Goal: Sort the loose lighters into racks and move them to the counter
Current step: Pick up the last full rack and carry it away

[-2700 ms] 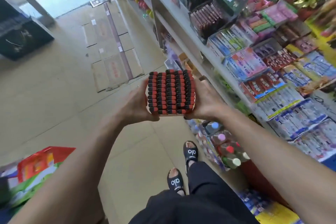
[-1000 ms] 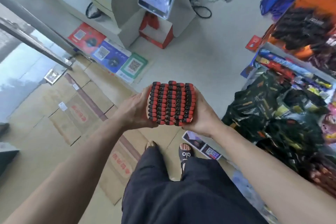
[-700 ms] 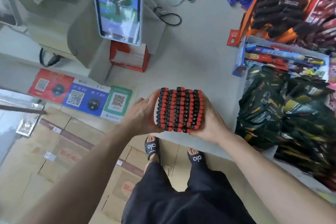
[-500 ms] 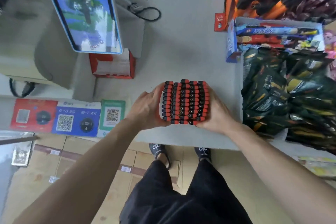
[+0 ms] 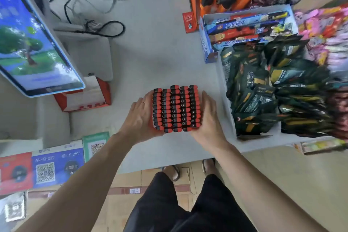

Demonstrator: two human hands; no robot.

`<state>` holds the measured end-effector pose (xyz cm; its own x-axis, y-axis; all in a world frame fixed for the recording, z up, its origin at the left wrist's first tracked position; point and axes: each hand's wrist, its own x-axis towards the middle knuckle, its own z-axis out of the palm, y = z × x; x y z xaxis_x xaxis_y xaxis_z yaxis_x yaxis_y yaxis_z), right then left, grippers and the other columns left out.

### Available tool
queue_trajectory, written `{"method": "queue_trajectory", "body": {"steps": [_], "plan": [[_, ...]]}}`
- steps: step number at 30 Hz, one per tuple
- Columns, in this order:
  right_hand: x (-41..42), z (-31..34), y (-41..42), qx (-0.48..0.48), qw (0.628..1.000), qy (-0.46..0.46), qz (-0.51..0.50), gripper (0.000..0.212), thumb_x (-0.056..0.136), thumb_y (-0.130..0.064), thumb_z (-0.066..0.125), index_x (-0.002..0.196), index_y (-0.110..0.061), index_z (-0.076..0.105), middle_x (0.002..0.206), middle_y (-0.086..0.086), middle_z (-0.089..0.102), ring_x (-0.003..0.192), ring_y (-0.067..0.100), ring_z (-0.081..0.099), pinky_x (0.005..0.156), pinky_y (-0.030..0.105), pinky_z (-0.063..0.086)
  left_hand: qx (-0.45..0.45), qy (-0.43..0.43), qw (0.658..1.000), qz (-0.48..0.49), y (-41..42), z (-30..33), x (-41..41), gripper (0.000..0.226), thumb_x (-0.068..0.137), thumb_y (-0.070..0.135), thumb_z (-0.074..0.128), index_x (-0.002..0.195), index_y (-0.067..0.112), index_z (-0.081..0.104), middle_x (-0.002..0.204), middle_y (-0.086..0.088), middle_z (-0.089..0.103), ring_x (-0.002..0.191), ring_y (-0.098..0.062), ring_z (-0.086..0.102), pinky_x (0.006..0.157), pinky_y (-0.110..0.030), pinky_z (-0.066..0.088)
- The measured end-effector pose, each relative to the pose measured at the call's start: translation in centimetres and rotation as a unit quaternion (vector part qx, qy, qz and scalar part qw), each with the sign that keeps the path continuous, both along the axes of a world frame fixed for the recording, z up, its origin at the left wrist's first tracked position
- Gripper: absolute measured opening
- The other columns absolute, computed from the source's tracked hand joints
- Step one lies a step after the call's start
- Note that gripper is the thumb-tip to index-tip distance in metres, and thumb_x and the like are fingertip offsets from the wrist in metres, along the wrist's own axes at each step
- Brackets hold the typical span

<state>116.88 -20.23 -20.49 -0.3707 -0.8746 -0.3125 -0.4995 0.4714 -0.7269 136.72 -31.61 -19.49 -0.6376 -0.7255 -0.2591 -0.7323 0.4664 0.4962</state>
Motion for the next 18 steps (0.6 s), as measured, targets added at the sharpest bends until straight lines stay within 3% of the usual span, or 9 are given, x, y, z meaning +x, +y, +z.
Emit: {"method": "queue_trajectory", "body": {"steps": [1,4,7,9,13,18], "plan": [[0.7,0.5,0.8,0.018,0.999,0.015,-0.046,0.101,0.08,-0.029,0.088,0.157,-0.013,0.026,0.154,0.003,0.034,0.141,0.017,0.038,0.111,0.03,0.038,0.013,0.006,1.0,0.004,0.0,0.0,-0.2,0.126,0.059,0.053,0.09,0.16,0.02,0.022,0.15,-0.002,0.044,0.129,-0.022,0.048,0.111,-0.046,0.041],[2.3,1.2,2.5,0.04,0.988,0.029,-0.147,0.074,0.084,-0.017,0.084,0.145,-0.01,0.042,0.139,0.002,0.045,0.119,0.015,0.055,0.099,0.027,0.05,0.034,0.056,0.998,0.002,0.0,0.3,-1.0,0.121,0.06,0.048,0.09,0.16,0.024,0.027,0.15,0.006,0.045,0.134,-0.016,0.049,0.108,-0.044,0.049],[3.0,0.8,2.8,0.044,0.981,-0.018,-0.19,0.05,0.083,-0.006,0.078,0.125,-0.014,0.053,0.119,0.0,0.058,0.097,0.014,0.063,0.089,0.039,0.059,0.036,0.106,0.994,0.002,0.2,0.4,-1.8,0.114,0.06,0.039,0.094,0.155,0.018,0.035,0.145,0.005,0.051,0.128,-0.014,0.056,0.102,-0.036,0.053],[3.0,0.8,2.8,0.05,0.972,-0.047,-0.226,0.043,0.083,-0.001,0.075,0.118,-0.017,0.055,0.106,-0.002,0.061,0.088,0.014,0.063,0.084,0.039,0.058,0.023,0.135,0.991,0.0,0.5,0.3,-2.4,0.113,0.059,0.036,0.096,0.152,0.012,0.037,0.144,0.0,0.053,0.127,-0.015,0.057,0.098,-0.032,0.053],[2.6,1.7,2.5,0.04,0.934,-0.151,-0.32,0.043,0.084,0.006,0.068,0.12,-0.012,0.054,0.101,-0.001,0.065,0.088,0.007,0.066,0.078,0.016,0.056,0.015,0.146,0.989,0.012,1.0,0.6,-4.0,0.105,0.064,0.044,0.091,0.15,0.015,0.038,0.141,0.006,0.051,0.122,-0.012,0.058,0.091,-0.031,0.056],[2.5,1.9,2.4,0.006,0.899,-0.254,-0.355,0.055,0.085,0.012,0.064,0.13,-0.014,0.049,0.112,0.006,0.066,0.1,0.014,0.068,0.083,0.016,0.055,0.0,0.112,0.994,0.021,1.4,0.5,-5.6,0.105,0.067,0.06,0.079,0.151,0.01,0.04,0.138,-0.001,0.053,0.117,-0.016,0.06,0.084,-0.035,0.059]]}}
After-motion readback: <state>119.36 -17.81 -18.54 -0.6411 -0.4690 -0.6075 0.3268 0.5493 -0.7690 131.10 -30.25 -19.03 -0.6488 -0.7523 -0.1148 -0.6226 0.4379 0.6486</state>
